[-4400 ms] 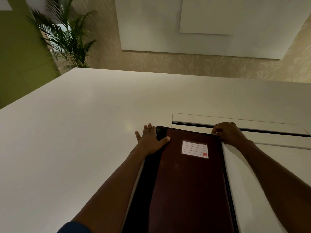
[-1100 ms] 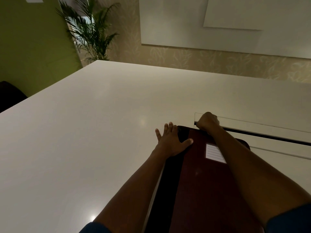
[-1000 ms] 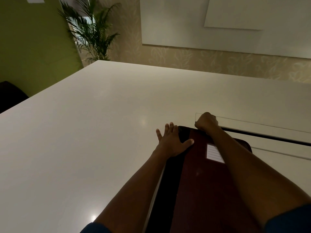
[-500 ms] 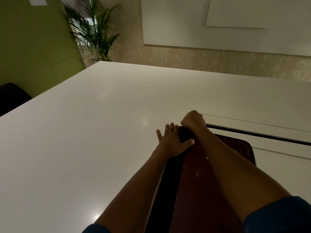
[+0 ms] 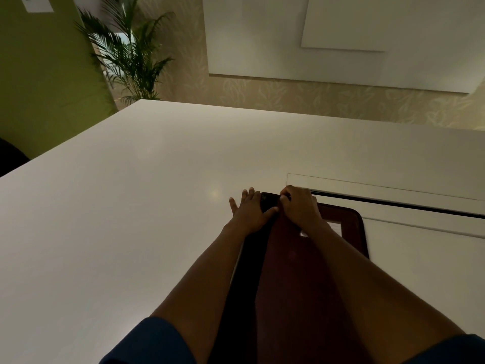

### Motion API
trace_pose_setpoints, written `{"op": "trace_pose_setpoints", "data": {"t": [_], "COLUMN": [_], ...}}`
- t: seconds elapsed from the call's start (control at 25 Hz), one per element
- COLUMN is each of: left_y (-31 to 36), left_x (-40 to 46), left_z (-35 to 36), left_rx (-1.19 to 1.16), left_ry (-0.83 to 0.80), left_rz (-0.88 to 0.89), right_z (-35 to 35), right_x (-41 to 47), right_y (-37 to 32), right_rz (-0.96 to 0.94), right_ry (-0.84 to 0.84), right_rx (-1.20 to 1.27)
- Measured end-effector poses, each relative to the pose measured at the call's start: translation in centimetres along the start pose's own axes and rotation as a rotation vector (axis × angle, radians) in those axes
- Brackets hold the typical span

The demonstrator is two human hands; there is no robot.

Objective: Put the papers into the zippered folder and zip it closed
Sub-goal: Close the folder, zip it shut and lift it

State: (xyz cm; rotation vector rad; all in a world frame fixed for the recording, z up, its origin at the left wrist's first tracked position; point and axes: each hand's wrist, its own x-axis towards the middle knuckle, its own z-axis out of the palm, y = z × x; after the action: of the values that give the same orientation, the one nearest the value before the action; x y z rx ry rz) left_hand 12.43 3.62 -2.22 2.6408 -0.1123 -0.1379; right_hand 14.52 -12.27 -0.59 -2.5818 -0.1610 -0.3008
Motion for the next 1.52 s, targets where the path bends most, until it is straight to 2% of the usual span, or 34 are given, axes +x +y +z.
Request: {"op": "trace_pose_setpoints", "data": {"t": [0.12, 0.28, 0.4, 0.68, 0.92, 1.08, 1.36, 1.52], "left_y": [0.7, 1.9, 2.3, 2.5, 1.0, 0.4, 0.9, 1.9], "left_x": [-0.8, -2.8, -5.0, -10.8, -15.6, -18.3, -21.5, -23.2], "left_z": [-0.1, 0.2, 0.4, 0.9, 1.3, 1.7, 1.9, 2.9], "left_rx": [-0.014, 0.009, 0.03, 0.121, 0.063, 0.02, 0.02, 0.031], "left_ry": [-0.011, 0.052, 0.073, 0.002, -0.023, -0.014, 0.006, 0.034], "left_rz": [-0.024, 0.016, 0.055, 0.128, 0.138, 0.147, 0.104, 0.081], "right_z": [-1.0, -2.8, -4.5, -5.0, -4.5, -4.4, -6.7, -7.4], "right_x": [-2.3, -5.0, -7.1, -13.1, -17.9, -20.3, -22.6, -23.2], "right_y": [2.0, 4.3, 5.3, 3.8, 2.1, 1.1, 2.6, 2.4], "right_rz": [-0.019, 0.076, 0.146, 0.238, 0.257, 0.245, 0.079, 0.09], "right_ry": [-0.024, -0.064, -0.081, -0.103, -0.088, -0.122, -0.226, -0.241], "right_rx": [-0.133, -0.258, -0.254, -0.239, -0.269, -0.267, -0.23, -0.24]}}
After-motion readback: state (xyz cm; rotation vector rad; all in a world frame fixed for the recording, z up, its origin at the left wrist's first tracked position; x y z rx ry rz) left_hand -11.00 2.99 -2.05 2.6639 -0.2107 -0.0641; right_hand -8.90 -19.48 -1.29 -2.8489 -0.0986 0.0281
